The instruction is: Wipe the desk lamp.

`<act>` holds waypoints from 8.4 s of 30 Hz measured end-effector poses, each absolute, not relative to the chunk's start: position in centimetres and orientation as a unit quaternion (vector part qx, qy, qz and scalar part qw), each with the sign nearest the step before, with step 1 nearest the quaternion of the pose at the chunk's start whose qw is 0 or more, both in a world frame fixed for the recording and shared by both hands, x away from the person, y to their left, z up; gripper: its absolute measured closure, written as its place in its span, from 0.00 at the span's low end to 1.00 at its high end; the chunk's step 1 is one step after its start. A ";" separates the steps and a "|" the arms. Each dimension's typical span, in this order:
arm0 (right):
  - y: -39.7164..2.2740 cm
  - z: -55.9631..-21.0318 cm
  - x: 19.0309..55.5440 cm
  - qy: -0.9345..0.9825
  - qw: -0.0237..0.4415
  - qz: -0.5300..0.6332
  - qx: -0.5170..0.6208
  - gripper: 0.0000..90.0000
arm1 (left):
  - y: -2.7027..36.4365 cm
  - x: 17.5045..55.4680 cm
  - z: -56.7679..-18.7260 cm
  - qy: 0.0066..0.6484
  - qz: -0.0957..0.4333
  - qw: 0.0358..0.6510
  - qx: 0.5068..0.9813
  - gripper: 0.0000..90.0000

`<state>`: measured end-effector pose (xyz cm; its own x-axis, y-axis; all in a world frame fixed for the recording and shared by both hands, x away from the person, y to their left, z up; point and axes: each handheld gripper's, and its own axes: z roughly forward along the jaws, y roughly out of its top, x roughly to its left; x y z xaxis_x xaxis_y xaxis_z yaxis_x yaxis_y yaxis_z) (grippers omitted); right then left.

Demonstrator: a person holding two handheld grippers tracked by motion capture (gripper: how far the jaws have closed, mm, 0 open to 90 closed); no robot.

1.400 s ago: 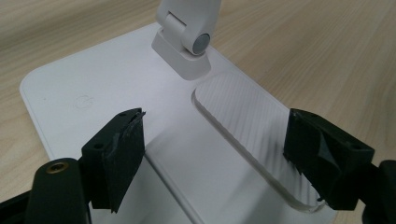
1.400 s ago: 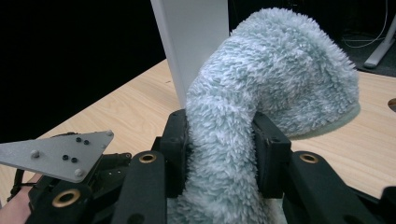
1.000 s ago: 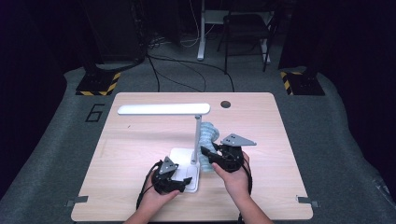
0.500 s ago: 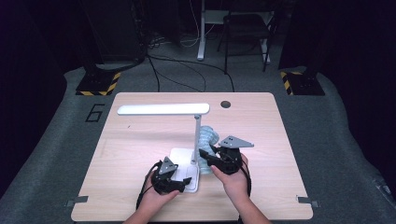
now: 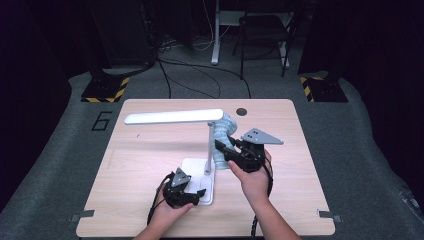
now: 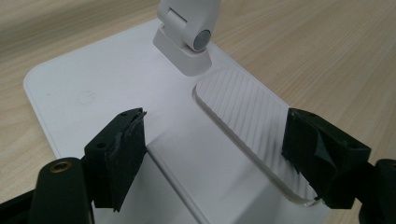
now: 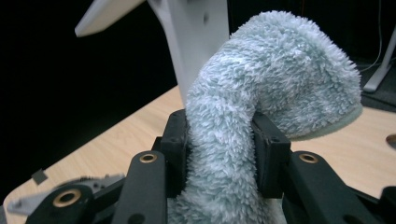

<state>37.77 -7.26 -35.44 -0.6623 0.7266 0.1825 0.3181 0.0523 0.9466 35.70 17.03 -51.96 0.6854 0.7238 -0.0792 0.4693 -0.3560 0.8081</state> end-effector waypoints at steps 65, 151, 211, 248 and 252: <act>-7.6 -35.5 37.4 0.732 0.162 0.568 0.340 0.72 | 17.0 35.7 -52.0 0.368 0.148 0.434 0.809 0.24; -5.7 -50.8 37.9 0.803 0.096 0.400 0.430 0.71 | 17.2 35.0 -52.1 0.371 0.157 0.434 0.806 0.27; -7.0 -50.9 35.6 0.804 0.032 0.413 0.427 0.72 | 16.8 34.9 -52.1 0.362 0.150 0.446 0.805 0.40; -9.5 -48.1 38.7 0.783 0.129 0.429 0.431 0.71 | 17.0 35.0 -52.1 0.355 0.149 0.445 0.808 0.40; -10.9 -47.7 37.9 0.784 0.157 0.417 0.431 0.71 | 16.9 35.0 -52.1 0.360 0.148 0.451 0.803 0.40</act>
<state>37.91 -10.94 -47.67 -0.5790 0.8074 0.1135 0.5452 0.2799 0.7902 34.96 16.86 -52.14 0.6975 0.7115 -0.0859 0.4439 -0.3348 0.8312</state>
